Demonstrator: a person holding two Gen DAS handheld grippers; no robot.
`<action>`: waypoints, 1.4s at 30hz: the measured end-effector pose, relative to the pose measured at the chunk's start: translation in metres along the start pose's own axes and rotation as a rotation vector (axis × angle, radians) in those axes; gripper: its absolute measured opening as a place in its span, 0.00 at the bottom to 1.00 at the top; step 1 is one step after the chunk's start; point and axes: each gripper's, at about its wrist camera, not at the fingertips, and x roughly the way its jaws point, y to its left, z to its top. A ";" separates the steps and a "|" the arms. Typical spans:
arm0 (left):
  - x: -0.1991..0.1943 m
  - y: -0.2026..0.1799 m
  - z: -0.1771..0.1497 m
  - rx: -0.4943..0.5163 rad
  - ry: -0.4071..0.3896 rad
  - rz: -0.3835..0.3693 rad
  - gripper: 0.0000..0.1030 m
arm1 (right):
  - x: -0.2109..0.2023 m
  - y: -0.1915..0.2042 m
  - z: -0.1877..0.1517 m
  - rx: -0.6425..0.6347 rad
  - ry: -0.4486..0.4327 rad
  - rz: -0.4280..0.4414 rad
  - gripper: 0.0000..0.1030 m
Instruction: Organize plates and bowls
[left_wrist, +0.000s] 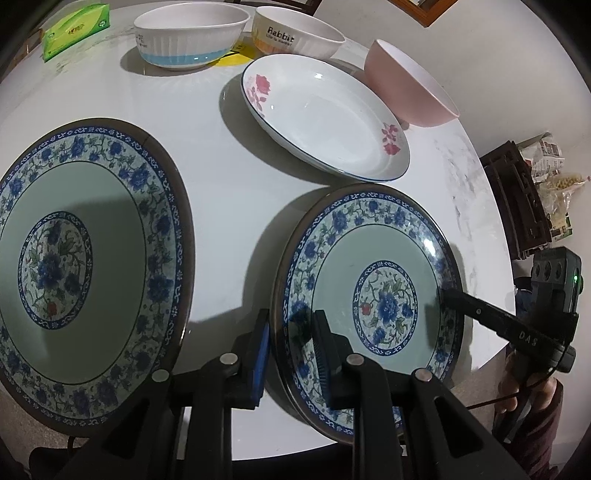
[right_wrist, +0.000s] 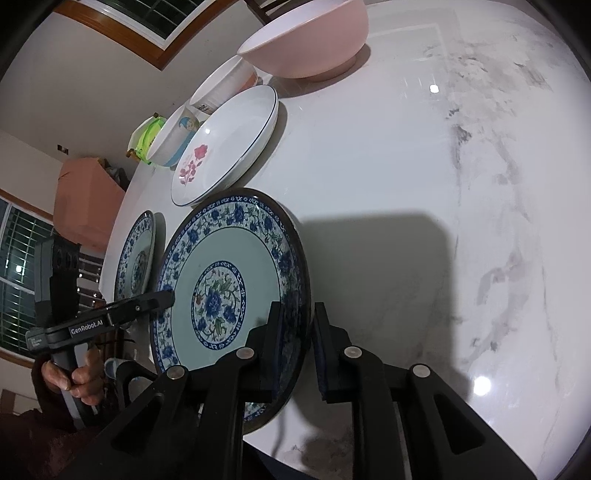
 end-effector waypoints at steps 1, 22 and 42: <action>0.000 -0.001 0.000 0.000 0.001 0.000 0.22 | 0.000 -0.001 0.002 -0.001 0.001 0.003 0.18; -0.003 -0.006 0.001 0.031 -0.033 0.027 0.21 | -0.001 0.003 0.012 -0.058 0.008 -0.017 0.14; -0.057 0.025 0.005 -0.010 -0.144 0.046 0.22 | -0.002 0.055 0.023 -0.112 -0.034 -0.008 0.14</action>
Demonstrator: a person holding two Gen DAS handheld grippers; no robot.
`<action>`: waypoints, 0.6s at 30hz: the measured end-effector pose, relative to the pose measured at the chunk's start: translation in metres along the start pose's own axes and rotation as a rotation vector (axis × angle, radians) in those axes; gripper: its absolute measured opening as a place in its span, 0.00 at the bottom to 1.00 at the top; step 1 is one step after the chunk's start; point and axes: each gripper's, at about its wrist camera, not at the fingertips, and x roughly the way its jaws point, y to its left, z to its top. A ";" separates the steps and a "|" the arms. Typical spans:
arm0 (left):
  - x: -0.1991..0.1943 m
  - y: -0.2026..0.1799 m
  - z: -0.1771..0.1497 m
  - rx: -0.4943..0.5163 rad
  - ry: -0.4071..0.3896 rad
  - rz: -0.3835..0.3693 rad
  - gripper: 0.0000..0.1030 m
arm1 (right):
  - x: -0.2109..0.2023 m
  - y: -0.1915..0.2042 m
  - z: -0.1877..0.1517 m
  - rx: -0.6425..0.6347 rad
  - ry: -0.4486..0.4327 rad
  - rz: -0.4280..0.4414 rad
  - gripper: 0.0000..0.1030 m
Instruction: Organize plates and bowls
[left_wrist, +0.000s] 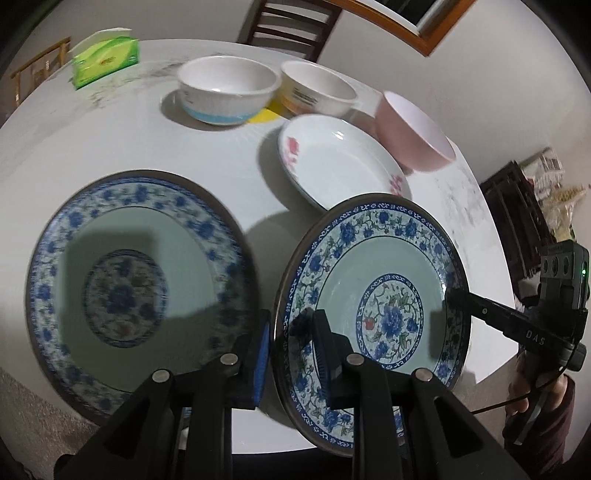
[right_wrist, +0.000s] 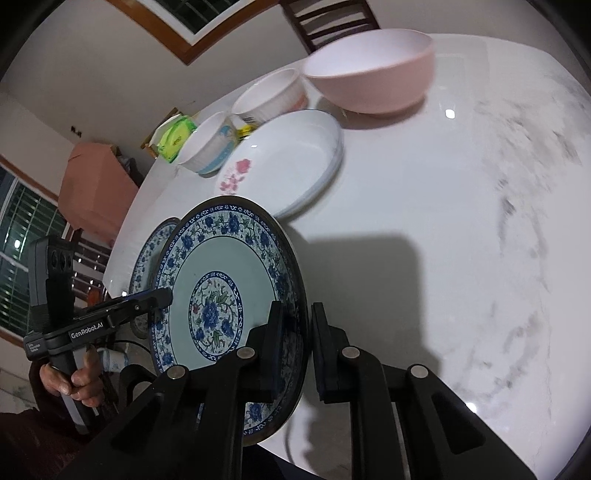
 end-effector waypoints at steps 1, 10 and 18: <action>-0.003 0.005 0.002 -0.006 -0.008 0.003 0.22 | 0.002 0.006 0.003 -0.007 0.001 0.007 0.14; -0.046 0.068 0.016 -0.087 -0.078 0.065 0.22 | 0.038 0.064 0.030 -0.072 0.026 0.074 0.14; -0.071 0.125 0.016 -0.176 -0.115 0.153 0.23 | 0.084 0.116 0.043 -0.107 0.077 0.135 0.14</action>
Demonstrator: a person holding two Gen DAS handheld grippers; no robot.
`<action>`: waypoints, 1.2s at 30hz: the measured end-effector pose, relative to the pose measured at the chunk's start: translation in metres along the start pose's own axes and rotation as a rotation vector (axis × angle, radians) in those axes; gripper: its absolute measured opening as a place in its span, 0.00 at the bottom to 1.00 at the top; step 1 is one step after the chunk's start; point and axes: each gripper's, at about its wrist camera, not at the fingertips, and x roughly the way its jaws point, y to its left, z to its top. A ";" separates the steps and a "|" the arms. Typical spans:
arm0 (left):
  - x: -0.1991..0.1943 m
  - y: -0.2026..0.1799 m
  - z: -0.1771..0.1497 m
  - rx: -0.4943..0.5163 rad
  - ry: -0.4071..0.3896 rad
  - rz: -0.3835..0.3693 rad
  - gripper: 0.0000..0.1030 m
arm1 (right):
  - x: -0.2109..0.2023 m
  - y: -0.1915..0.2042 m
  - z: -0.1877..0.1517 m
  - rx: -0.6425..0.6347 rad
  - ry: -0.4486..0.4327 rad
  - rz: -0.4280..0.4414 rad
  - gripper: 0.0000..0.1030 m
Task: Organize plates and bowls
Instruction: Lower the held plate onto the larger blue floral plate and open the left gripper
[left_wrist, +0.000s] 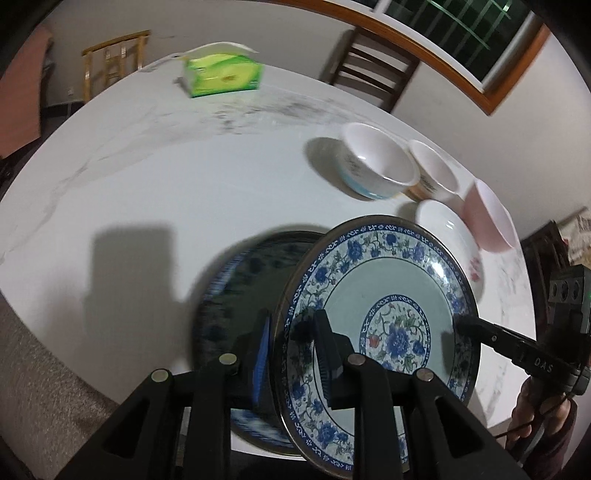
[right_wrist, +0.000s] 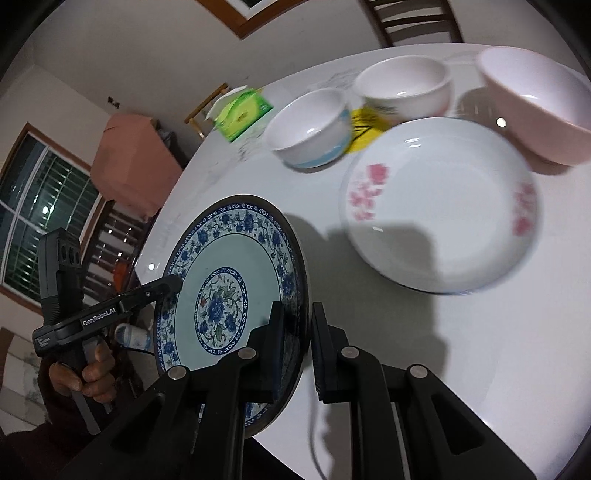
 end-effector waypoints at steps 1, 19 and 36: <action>0.000 0.005 0.000 -0.010 0.001 0.007 0.23 | 0.005 0.003 0.001 0.002 0.004 0.004 0.14; 0.019 0.049 -0.001 -0.055 0.033 0.071 0.24 | 0.043 0.037 -0.001 -0.047 0.056 -0.076 0.14; 0.034 0.048 -0.002 -0.054 0.052 0.117 0.26 | 0.060 0.043 -0.003 -0.104 0.083 -0.138 0.18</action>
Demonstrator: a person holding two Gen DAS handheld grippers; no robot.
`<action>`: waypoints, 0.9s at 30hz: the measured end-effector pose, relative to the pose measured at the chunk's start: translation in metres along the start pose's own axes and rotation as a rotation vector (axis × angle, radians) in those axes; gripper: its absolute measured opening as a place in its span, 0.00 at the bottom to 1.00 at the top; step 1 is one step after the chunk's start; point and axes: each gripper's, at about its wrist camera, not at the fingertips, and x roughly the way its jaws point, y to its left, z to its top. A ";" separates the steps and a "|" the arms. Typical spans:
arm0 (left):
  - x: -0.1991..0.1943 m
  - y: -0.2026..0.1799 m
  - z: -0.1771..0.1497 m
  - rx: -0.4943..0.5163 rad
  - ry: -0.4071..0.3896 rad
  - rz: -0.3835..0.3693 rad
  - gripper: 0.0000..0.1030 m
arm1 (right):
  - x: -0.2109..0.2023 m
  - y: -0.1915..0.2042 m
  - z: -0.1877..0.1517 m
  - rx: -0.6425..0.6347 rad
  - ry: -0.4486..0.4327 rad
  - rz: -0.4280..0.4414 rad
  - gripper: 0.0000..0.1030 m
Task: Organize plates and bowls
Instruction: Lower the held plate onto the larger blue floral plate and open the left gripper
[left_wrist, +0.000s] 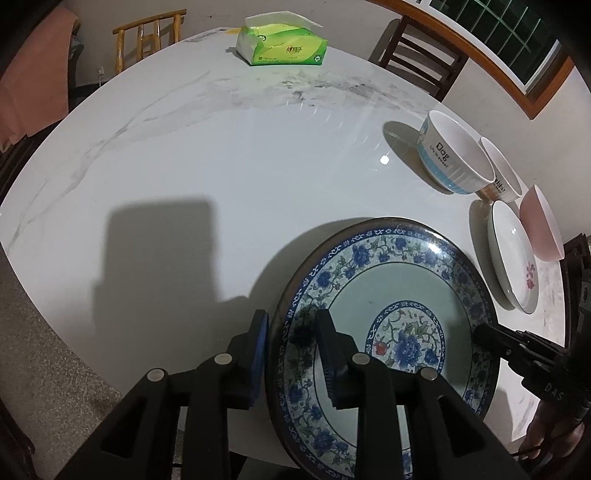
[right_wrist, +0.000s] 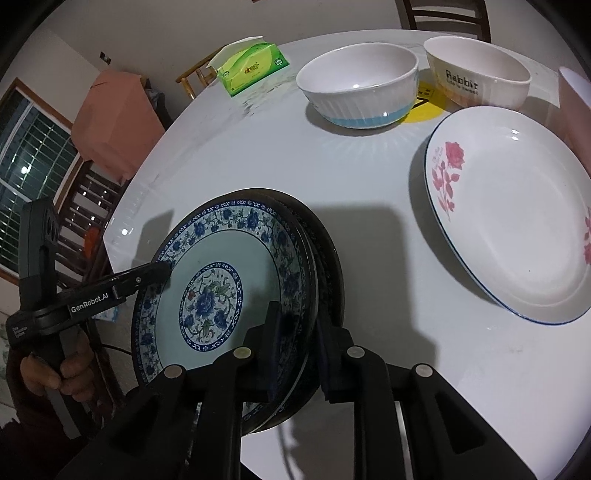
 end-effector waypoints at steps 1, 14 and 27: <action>0.000 0.000 0.000 -0.002 0.000 0.000 0.27 | 0.000 0.000 0.000 0.000 0.000 0.001 0.18; 0.002 -0.002 0.003 -0.018 -0.003 0.014 0.30 | -0.003 0.001 -0.005 -0.003 -0.002 0.025 0.29; 0.000 0.004 0.006 -0.051 -0.020 0.002 0.30 | -0.008 -0.003 -0.011 0.015 -0.009 0.056 0.32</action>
